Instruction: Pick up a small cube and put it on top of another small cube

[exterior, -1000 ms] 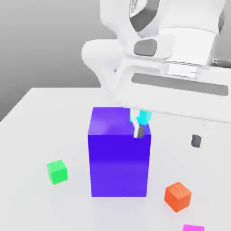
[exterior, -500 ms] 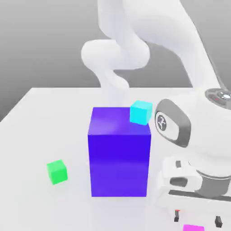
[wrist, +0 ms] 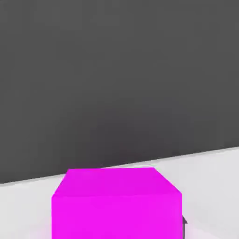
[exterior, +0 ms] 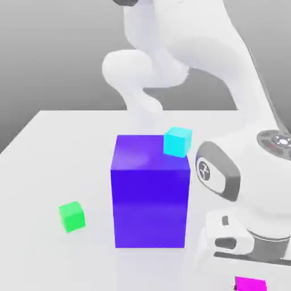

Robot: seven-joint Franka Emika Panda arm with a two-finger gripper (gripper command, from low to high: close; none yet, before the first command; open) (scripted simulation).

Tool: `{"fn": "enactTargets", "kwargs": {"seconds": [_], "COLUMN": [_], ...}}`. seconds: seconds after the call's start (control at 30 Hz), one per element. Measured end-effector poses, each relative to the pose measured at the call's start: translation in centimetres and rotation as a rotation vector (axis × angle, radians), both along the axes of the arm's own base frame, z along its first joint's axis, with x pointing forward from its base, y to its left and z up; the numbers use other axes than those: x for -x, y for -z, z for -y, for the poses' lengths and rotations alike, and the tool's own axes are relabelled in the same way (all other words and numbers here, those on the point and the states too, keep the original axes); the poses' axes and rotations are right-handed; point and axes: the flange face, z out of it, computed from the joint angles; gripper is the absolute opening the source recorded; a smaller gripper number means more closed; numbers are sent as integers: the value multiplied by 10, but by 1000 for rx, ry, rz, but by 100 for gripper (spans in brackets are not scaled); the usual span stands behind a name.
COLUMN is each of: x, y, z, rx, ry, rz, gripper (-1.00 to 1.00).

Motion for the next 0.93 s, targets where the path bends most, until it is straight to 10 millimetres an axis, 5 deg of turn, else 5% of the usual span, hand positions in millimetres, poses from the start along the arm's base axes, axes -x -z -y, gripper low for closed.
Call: {"fn": "enactTargets", "kwargs": {"seconds": [0.23,0.47,0.6,0.83,0.87,0.93], "x": [53,160,219,232,232,232], "y": [-20,-43,-49,7,13,13], "z": [159,300,325,330,330,330], "rx": [53,34,-8,-19,-19,-19], "ry": [293,683,829,864,865,865], "rz": [-24,-13,14,21,21,21], "gripper": [-100,-100,-100,-100,100,100]}}
